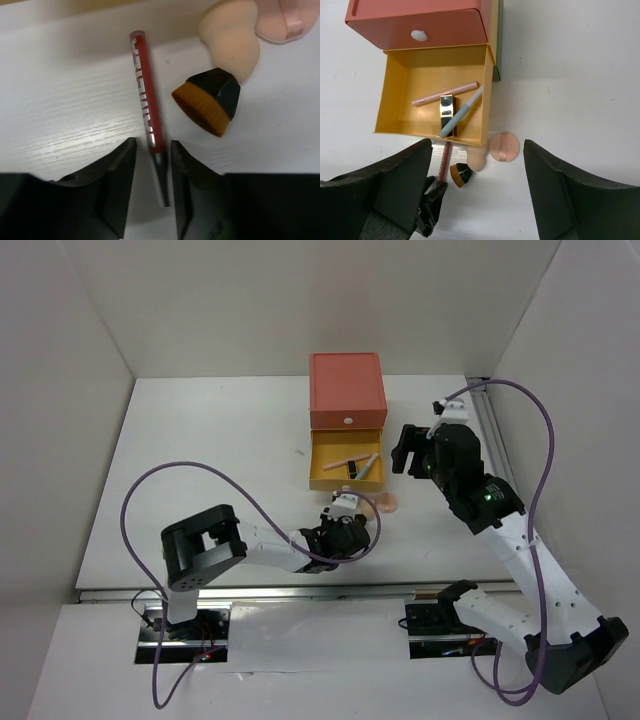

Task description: Organize the makeup

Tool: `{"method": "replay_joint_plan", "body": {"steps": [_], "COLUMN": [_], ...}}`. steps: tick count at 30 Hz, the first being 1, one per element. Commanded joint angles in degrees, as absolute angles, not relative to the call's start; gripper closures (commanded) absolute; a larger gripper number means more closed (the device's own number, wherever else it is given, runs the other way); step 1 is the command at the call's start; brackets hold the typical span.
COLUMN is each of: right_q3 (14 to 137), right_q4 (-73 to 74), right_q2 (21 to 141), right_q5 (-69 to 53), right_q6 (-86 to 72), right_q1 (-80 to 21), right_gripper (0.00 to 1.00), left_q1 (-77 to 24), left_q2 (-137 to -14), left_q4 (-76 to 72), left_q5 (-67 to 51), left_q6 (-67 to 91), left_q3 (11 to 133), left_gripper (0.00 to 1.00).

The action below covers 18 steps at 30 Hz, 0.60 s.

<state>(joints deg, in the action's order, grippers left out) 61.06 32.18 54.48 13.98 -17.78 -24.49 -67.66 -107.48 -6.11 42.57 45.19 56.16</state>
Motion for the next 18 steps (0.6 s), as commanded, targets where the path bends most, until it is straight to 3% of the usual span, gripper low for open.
{"method": "replay_joint_plan", "body": {"steps": [1,5,9,18], "right_q3": [60.4,60.4,59.8,58.5], "right_q4": [32.6,33.7,33.7,33.1], "right_q2": [52.5,50.5,49.3,49.3], "right_q5": [13.8,14.8,14.9,14.9], "right_q6": [-18.1,-18.6,-18.6,-18.6], "right_q1": [-24.2,-24.2,-24.2,-23.6], "right_gripper": [0.19,0.19,0.19,0.19], "left_q1": [-67.9,-67.9,-68.5,-73.0], "left_q2": [-109.3,-106.6,-102.1,-84.1], "left_q4": [-4.5,-2.9,1.2,20.0], "left_q5": [42.8,41.4,40.9,26.6], "left_q6": [45.5,48.5,50.6,37.0], "left_q3": [57.3,53.7,50.8,50.0], "left_gripper": [0.57,0.72,0.99,1.0]}}
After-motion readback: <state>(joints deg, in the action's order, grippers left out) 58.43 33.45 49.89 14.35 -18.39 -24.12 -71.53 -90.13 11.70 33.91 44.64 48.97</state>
